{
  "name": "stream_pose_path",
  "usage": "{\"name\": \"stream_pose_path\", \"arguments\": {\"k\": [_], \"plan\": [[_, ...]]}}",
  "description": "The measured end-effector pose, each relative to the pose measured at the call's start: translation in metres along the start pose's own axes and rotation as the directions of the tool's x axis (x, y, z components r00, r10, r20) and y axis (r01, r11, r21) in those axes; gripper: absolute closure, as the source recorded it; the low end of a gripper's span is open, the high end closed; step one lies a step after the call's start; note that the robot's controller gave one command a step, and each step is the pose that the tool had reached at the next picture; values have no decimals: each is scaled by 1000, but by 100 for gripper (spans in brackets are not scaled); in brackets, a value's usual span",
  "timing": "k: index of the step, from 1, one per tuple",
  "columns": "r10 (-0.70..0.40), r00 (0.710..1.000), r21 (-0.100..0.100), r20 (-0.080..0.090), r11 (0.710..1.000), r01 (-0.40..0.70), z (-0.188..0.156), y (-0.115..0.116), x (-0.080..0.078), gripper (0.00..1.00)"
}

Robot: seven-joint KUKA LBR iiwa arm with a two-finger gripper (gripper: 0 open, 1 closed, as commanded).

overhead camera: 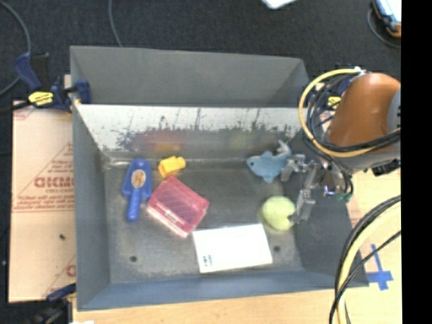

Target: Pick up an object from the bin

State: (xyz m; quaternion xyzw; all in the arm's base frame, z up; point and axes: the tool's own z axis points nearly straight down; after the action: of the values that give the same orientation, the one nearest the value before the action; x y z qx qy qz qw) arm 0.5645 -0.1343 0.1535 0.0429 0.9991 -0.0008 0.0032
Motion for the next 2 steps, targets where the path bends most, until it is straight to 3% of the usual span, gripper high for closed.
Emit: {"name": "stream_pose_path", "arguments": {"k": [1,2], "plan": [[-162,987,0,-1,987,162,35,93,85,0],[-235,972,2,5,972,235,76,-3,-3,0]]}}
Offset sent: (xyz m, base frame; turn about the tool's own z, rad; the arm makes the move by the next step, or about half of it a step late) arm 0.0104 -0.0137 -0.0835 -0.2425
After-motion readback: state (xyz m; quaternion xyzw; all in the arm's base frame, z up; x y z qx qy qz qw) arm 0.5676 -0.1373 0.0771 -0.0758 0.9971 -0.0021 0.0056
